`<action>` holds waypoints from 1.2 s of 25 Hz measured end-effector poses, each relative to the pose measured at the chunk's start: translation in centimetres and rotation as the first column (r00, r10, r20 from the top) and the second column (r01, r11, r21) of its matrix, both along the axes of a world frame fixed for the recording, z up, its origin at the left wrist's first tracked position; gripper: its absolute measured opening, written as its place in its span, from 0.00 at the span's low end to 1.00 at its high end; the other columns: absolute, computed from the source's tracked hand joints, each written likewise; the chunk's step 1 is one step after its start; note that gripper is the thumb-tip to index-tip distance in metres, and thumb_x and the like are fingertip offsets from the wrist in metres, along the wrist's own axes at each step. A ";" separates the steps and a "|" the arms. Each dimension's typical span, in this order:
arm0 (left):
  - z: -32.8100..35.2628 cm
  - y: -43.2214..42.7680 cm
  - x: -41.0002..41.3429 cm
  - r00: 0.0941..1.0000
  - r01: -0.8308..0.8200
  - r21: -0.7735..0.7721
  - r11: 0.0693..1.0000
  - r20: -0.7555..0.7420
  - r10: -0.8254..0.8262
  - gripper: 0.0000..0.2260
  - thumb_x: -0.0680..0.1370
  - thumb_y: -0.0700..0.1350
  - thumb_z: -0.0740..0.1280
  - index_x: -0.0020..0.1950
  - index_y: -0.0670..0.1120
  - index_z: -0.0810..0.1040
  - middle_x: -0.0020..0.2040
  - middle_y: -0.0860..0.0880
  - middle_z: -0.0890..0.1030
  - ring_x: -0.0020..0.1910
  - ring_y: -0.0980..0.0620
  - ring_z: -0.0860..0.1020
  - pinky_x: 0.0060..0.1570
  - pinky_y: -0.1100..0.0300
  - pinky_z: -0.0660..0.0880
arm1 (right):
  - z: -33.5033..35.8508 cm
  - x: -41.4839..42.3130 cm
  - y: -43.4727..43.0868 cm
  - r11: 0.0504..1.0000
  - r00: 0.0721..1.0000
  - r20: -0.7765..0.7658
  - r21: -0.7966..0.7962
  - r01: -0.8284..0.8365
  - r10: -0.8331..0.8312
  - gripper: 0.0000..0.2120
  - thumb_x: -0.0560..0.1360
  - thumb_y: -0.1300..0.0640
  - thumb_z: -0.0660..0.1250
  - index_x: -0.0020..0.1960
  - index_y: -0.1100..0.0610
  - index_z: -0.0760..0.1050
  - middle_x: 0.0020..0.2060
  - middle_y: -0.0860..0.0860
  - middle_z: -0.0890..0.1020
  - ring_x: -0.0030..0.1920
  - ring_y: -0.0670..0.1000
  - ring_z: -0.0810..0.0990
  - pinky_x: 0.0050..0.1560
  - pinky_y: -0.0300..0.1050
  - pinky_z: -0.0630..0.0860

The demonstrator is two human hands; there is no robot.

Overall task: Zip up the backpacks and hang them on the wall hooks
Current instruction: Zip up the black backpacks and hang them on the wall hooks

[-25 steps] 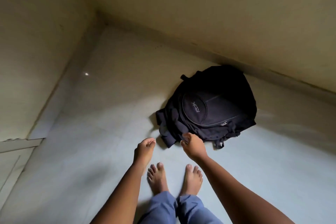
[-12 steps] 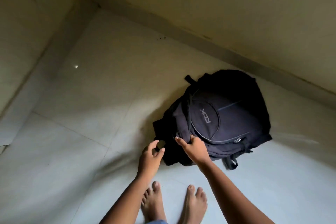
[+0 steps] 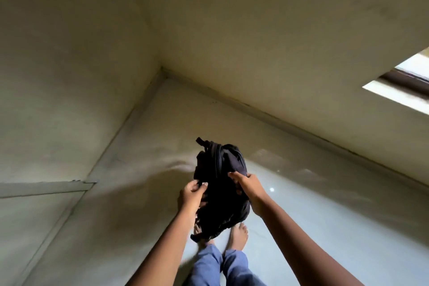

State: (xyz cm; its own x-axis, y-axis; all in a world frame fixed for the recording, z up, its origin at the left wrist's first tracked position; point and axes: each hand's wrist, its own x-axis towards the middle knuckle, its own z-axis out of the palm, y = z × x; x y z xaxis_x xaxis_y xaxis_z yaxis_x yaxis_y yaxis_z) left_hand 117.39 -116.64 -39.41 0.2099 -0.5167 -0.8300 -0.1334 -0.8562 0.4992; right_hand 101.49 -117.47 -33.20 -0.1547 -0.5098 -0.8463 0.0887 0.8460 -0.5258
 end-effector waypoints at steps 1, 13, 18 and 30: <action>1.8 0.6 0.7 0.999 0.010 0.011 1.000 -0.033 -0.009 0.23 0.69 0.50 0.72 0.61 0.42 0.75 0.50 0.43 0.80 0.44 0.43 0.79 0.33 0.60 0.75 | 2.2 0.7 0.8 1.000 0.999 0.040 -0.015 0.022 -0.022 0.18 0.73 0.60 0.67 0.28 0.53 0.63 0.24 0.48 0.65 0.22 0.46 0.63 0.26 0.37 0.60; 17.5 5.2 6.4 0.815 0.471 -0.487 0.735 0.559 -0.151 0.10 0.74 0.45 0.69 0.39 0.38 0.82 0.29 0.44 0.78 0.29 0.57 0.73 0.32 0.63 0.66 | 11.5 5.8 5.9 0.910 0.935 -0.032 -0.222 -0.350 0.352 0.17 0.79 0.60 0.60 0.31 0.55 0.68 0.27 0.50 0.69 0.30 0.46 0.65 0.31 0.37 0.60; 23.7 4.7 2.7 0.695 0.718 -0.599 0.353 0.644 -0.320 0.13 0.74 0.47 0.67 0.38 0.37 0.79 0.31 0.46 0.71 0.32 0.57 0.67 0.32 0.67 0.62 | 17.8 1.8 3.9 0.621 0.694 -0.569 -0.365 -0.693 0.440 0.13 0.76 0.61 0.62 0.58 0.59 0.80 0.53 0.60 0.83 0.53 0.51 0.82 0.47 0.42 0.73; 45.7 -9.8 -3.4 0.550 0.787 -0.594 -0.167 0.798 -0.245 0.08 0.74 0.44 0.69 0.45 0.40 0.83 0.33 0.56 0.75 0.36 0.64 0.75 0.35 0.74 0.65 | 35.4 -6.1 -7.2 0.228 0.686 -0.712 -0.700 -0.677 -0.151 0.11 0.72 0.54 0.70 0.52 0.57 0.83 0.48 0.57 0.86 0.51 0.51 0.84 0.47 0.43 0.76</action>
State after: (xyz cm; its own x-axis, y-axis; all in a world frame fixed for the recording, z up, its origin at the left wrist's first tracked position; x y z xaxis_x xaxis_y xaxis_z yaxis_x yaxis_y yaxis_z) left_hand 114.02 -126.42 6.28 -0.5221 -0.7582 0.3906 -0.6086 0.6521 0.4521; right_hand 95.36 -124.68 2.20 0.0121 -0.9070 0.4210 -0.6527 -0.3262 -0.6838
